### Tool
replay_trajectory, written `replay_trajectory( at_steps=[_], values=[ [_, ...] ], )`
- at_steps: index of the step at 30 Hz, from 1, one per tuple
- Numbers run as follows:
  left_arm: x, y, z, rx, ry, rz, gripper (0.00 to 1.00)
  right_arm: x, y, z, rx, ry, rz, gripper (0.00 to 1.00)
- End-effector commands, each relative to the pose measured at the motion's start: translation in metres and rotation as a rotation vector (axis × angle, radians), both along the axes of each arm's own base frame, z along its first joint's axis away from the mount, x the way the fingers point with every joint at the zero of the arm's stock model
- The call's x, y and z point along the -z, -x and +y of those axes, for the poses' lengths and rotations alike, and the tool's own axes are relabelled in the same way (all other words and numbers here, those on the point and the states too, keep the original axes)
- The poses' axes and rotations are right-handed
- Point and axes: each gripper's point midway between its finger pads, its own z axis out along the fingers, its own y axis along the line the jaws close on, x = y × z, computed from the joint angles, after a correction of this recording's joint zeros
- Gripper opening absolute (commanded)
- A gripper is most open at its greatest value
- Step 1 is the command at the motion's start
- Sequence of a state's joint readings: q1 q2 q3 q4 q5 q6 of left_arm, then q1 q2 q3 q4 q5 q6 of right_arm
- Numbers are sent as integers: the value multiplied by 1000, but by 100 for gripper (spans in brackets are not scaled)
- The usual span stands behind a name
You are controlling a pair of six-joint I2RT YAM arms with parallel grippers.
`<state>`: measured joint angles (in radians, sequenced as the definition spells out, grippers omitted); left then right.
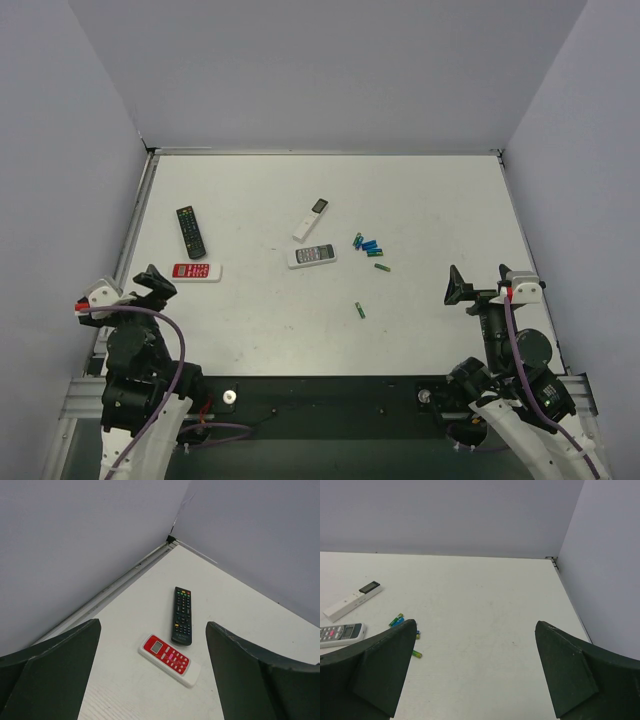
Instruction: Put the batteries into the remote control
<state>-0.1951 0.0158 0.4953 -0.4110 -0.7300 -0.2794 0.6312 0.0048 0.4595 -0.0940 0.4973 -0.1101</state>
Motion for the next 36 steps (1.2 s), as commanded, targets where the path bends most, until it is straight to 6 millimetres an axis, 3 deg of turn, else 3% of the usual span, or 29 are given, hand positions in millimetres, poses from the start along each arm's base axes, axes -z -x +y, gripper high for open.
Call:
replay_trajectory(
  at_steps=[1, 9, 14, 17, 20, 21, 23, 24, 30, 36],
  values=[
    [-6, -1, 3, -21, 12, -10, 97, -43, 34, -25, -3, -177, -224, 100],
    [-1, -7, 0, -11, 10, 25, 97, -43, 35, -26, 1, -179, -219, 100],
    [12, -17, -6, -6, 78, 93, 97, -41, 34, -25, 3, -190, -216, 100],
    [33, -24, -11, -21, 169, 176, 98, -41, 33, -20, -27, -188, -220, 100],
    [65, -42, -26, 8, 229, 325, 97, -42, 34, -22, -23, -191, -218, 100],
    [86, -47, -30, -7, 242, 428, 97, -41, 34, -23, -17, -193, -215, 100],
    [96, -57, -38, -11, 303, 483, 97, -41, 34, -24, -11, -193, -214, 100],
    [113, -62, -41, -23, 305, 570, 97, -41, 34, -24, -9, -192, -211, 100],
    [146, -88, -45, -144, 411, 714, 97, -42, 35, -21, -31, -203, -210, 100],
    [168, -121, -37, -252, 559, 697, 97, -41, 35, -27, -5, -206, -205, 100]
  ],
)
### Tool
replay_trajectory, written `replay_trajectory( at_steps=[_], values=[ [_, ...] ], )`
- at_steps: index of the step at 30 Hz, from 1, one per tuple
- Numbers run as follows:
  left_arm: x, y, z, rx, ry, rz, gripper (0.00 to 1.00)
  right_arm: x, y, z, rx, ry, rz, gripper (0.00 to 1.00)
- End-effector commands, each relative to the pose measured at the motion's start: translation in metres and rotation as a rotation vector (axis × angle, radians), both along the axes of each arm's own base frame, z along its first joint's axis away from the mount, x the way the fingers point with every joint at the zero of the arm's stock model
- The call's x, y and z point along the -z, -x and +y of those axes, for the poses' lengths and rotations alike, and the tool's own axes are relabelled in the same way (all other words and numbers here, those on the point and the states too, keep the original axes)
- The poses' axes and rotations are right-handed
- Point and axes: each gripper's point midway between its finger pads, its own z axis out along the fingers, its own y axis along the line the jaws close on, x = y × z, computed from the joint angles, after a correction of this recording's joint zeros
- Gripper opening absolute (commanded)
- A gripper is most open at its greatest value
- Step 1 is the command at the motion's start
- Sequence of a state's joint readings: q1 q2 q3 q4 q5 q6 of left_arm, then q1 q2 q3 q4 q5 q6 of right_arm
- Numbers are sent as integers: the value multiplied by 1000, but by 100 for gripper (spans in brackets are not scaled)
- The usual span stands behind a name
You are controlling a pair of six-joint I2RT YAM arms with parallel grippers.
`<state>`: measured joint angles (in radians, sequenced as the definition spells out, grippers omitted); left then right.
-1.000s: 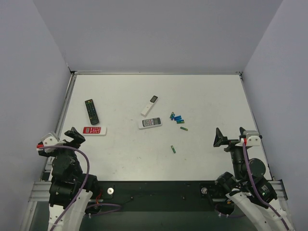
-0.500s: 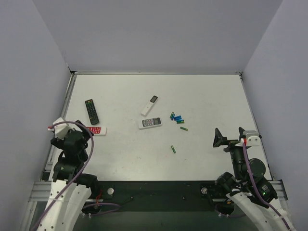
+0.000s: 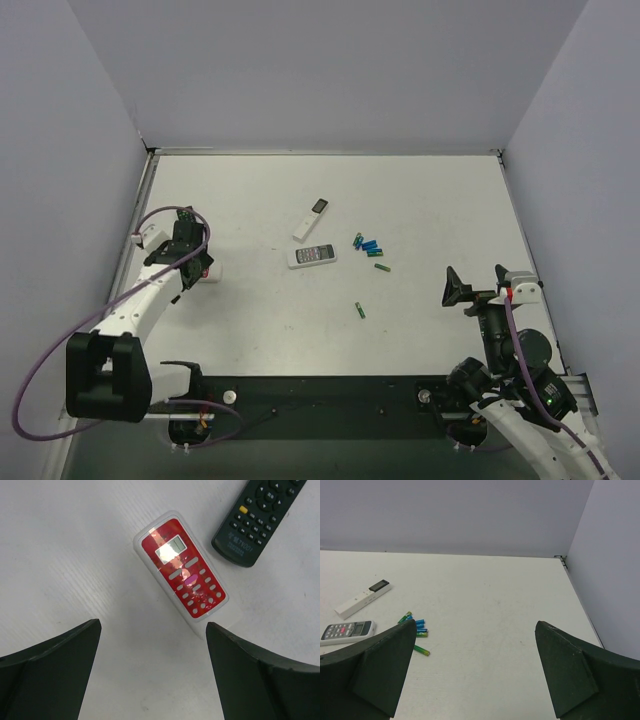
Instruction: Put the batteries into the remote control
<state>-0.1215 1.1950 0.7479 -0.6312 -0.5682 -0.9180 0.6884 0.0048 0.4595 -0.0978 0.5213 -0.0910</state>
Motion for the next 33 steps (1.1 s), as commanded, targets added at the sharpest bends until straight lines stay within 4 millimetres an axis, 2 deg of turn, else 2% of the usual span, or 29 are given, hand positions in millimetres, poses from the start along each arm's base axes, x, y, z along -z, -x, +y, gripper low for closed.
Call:
replay_trajectory(
  at_steps=[1, 3, 4, 6, 10, 14, 18, 25, 33],
  values=[
    [-2, -37, 0, -153, 129, -100, 97, -42, 34, -34, 30, -190, -206, 100],
    [11, -47, -2, -171, 152, -83, 97, -42, 34, -33, 25, -191, -206, 100],
    [12, -53, -1, -198, 165, -91, 97, -42, 34, -33, 23, -191, -206, 100],
    [24, -54, 2, -232, 167, -43, 97, -43, 34, -34, 27, -191, -208, 100],
    [29, -60, 17, -331, 162, -65, 96, -41, 34, -34, 32, -189, -204, 100],
    [38, -68, 12, -320, 185, -42, 96, -42, 34, -34, 33, -186, -206, 100],
    [55, -66, 9, -315, 187, 29, 96, -41, 33, -34, 35, -181, -202, 100],
    [68, -63, 9, -300, 172, 84, 95, -41, 34, -34, 30, -182, -204, 100],
    [79, -42, 1, -265, 204, 144, 75, -42, 34, -31, 15, -186, -207, 100]
  ],
)
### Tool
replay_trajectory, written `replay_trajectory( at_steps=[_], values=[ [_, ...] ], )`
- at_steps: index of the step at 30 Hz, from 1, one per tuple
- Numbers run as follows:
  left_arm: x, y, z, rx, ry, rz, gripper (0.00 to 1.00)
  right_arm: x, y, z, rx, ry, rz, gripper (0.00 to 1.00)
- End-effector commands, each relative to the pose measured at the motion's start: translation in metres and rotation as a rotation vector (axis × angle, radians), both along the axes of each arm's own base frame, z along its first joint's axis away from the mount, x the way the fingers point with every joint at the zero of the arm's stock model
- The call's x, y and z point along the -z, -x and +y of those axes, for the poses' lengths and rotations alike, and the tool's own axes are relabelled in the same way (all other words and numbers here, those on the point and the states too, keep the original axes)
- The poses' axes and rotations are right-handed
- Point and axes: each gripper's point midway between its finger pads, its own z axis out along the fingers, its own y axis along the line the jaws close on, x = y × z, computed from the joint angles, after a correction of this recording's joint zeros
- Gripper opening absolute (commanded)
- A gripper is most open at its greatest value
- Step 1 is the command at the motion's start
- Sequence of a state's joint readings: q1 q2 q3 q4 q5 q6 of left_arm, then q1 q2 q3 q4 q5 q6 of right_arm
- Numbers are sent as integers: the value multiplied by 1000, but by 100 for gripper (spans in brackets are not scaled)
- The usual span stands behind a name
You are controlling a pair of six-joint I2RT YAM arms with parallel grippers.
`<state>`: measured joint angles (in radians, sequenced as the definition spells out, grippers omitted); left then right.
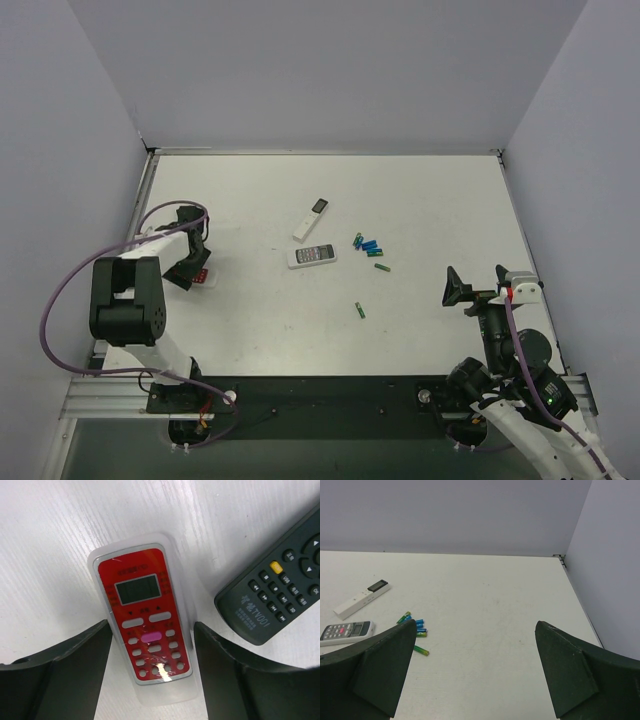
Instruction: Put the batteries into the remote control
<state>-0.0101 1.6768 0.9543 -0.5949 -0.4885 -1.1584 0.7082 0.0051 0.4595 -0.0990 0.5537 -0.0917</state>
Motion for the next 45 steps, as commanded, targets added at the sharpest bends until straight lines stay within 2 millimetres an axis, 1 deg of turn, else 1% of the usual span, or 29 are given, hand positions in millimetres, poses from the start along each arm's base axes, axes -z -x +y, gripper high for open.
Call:
replay_trajectory(
  at_steps=[1, 4, 5, 9, 13, 14, 15, 17, 18, 19, 20, 22, 23, 24, 25, 27, 28, 29, 31, 33, 34, 35, 36, 38, 40, 41, 42, 44, 45],
  values=[
    [11, 11, -12, 15, 71, 6, 73, -44, 34, -29, -1, -186, -214, 100],
    [12, 21, -20, 41, 109, -21, 66, -47, 35, -25, -25, -200, -220, 100],
    [16, 28, -22, 49, 118, -22, 60, -47, 35, -23, -33, -203, -219, 100],
    [1, 33, -32, 122, 150, -105, 48, -54, 35, -14, -83, -236, -198, 100],
    [-19, 30, -49, 247, 191, -219, 46, -56, 30, 13, -187, -226, -83, 100],
    [-35, 22, -54, 282, 195, -292, 46, -48, 23, 34, -244, -201, -7, 100],
    [-38, 24, -64, 340, 214, -312, 43, -56, 24, 41, -280, -202, 11, 100],
    [-69, 14, -78, 422, 221, -458, 37, -43, 15, 68, -355, -150, 125, 100],
    [-78, 14, -93, 491, 244, -500, 33, -48, 19, 83, -432, -156, 147, 100],
    [-88, 11, -101, 533, 251, -566, 29, -38, 11, 98, -457, -137, 216, 100],
    [-108, 11, -108, 569, 253, -647, 26, -37, 9, 106, -477, -150, 248, 100],
    [-129, 12, -131, 666, 288, -754, 23, -38, 12, 128, -565, -170, 308, 100],
    [-146, 14, -137, 699, 287, -818, 22, -27, 8, 142, -603, -147, 371, 100],
    [-152, 19, -150, 756, 326, -847, 22, -23, 9, 150, -632, -143, 402, 100],
    [-172, 18, -163, 808, 341, -932, 22, -24, 12, 161, -673, -168, 440, 100],
    [-189, 28, -180, 887, 389, -1023, 20, -9, 9, 179, -718, -165, 536, 100],
    [-209, 29, -188, 923, 402, -1117, 20, -7, 14, 190, -772, -189, 579, 100],
    [-209, 39, -200, 974, 448, -1145, 18, 4, 10, 200, -778, -196, 638, 100],
    [-233, 46, -212, 1017, 496, -1264, 17, 16, 8, 217, -814, -223, 716, 100],
    [-238, 57, -227, 1069, 543, -1303, 17, 15, 6, 234, -862, -294, 734, 100],
    [-252, 60, -231, 1090, 547, -1364, 17, 20, 5, 242, -882, -326, 757, 100],
    [-256, 63, -235, 1105, 556, -1384, 17, 26, 13, 251, -926, -386, 802, 100],
    [-260, 69, -243, 1131, 574, -1402, 17, 11, 9, 263, -986, -441, 730, 100],
    [-273, 73, -250, 1153, 585, -1458, 17, 11, 9, 276, -1038, -496, 732, 100],
    [-287, 80, -256, 1176, 609, -1517, 17, 1, 10, 287, -1103, -562, 702, 100],
    [-289, 81, -258, 1177, 619, -1526, 17, 5, 7, 293, -1109, -579, 718, 100],
    [-293, 82, -260, 1171, 641, -1539, 17, -5, 7, 298, -1154, -606, 689, 100],
    [-303, 85, -262, 1167, 664, -1575, 17, -3, 5, 308, -1189, -633, 707, 100],
    [-305, 87, -264, 1171, 668, -1584, 16, -15, 8, 312, -1244, -646, 666, 100]
  ],
)
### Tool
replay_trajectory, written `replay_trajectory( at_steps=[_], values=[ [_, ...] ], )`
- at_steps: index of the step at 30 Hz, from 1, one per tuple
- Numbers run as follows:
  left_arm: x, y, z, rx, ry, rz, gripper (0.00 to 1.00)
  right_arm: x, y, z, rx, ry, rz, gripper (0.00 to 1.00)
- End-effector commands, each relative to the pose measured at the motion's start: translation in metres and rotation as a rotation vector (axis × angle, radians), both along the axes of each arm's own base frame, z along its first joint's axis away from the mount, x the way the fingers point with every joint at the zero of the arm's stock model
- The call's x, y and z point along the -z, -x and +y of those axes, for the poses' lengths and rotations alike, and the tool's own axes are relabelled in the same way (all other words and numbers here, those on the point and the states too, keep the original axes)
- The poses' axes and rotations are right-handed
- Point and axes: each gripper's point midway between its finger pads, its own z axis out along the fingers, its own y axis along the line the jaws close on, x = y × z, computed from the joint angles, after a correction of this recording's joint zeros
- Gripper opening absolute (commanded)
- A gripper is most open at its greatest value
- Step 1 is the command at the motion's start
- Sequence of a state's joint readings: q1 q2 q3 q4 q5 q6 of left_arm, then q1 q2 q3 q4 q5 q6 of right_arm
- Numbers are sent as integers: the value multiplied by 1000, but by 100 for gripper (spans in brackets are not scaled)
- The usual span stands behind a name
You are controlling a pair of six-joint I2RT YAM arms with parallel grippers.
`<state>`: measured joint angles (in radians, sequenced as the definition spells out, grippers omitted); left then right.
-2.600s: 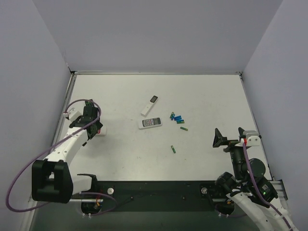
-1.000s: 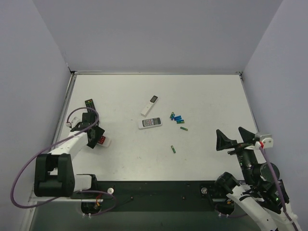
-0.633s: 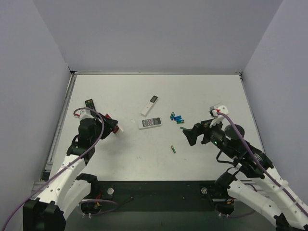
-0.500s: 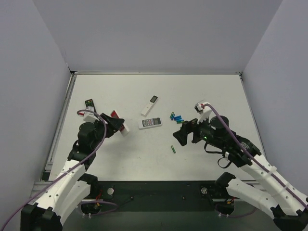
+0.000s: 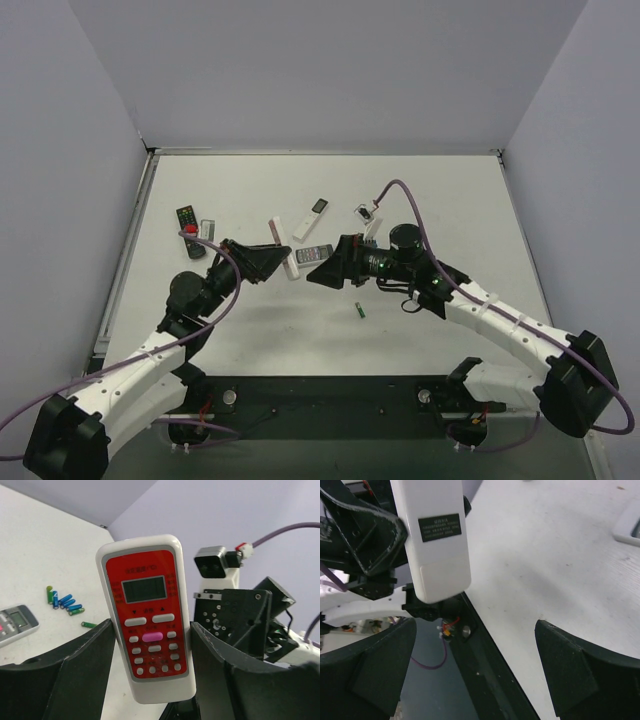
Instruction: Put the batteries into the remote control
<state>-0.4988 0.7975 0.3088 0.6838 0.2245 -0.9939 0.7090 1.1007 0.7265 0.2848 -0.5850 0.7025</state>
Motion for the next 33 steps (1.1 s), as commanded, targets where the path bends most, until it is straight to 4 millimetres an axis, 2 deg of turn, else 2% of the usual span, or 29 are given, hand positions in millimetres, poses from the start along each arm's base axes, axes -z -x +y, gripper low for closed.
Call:
replay_trajectory(
  at_steps=[1, 3, 9, 12, 15, 18, 19, 21, 22, 24, 25, 26, 27, 28, 29, 30, 31, 32, 33],
  values=[
    [-61, 16, -5, 46, 141, -180, 16, -58, 7, 32, -136, -274, -59, 100],
    [-64, 18, -7, 47, 154, -191, 16, -68, 8, 36, -157, -319, -84, 100],
    [-75, 32, -17, 92, 183, -225, 16, -68, 7, 45, -190, -351, -72, 98],
    [-79, 36, -18, 97, 206, -241, 16, -70, 10, 50, -222, -368, -66, 95],
    [-82, 39, -17, 98, 221, -255, 16, -74, 18, 53, -271, -394, -69, 86],
    [-83, 40, -17, 99, 227, -267, 16, -76, 26, 56, -313, -406, -75, 69],
    [-82, 40, -17, 98, 227, -264, 16, -75, 27, 56, -319, -406, -76, 59],
    [-83, 40, -15, 93, 238, -265, 16, -75, 29, 56, -331, -409, -84, 45],
    [-81, 40, -15, 93, 237, -264, 16, -75, 31, 55, -337, -411, -90, 34],
    [-79, 40, -15, 92, 231, -261, 27, -74, 31, 55, -342, -404, -107, 26],
    [-77, 39, -14, 85, 221, -255, 47, -74, 32, 53, -339, -397, -115, 20],
    [-80, 40, -12, 72, 210, -268, 57, -67, 31, 53, -332, -364, -101, 17],
    [-65, 34, -14, 61, 156, -212, 65, -63, 30, 52, -325, -340, -105, 15],
    [-61, 32, -14, 47, 124, -189, 73, -67, 26, 50, -307, -316, -179, 11],
    [-74, 32, -8, 11, 94, -221, 83, -48, 24, 47, -283, -234, -136, 9],
    [-51, 25, -8, -11, -1, -135, 87, -42, 22, 44, -263, -183, -146, 8],
    [-48, 20, -3, -48, -39, -115, 88, -47, 10, 42, -215, -118, -270, 6],
    [-63, 22, 4, -79, -55, -137, 90, -25, 11, 34, -195, -6, -228, 5],
    [-44, 19, 6, -92, -124, -56, 91, -21, 8, 31, -177, 53, -266, 4]
  ],
)
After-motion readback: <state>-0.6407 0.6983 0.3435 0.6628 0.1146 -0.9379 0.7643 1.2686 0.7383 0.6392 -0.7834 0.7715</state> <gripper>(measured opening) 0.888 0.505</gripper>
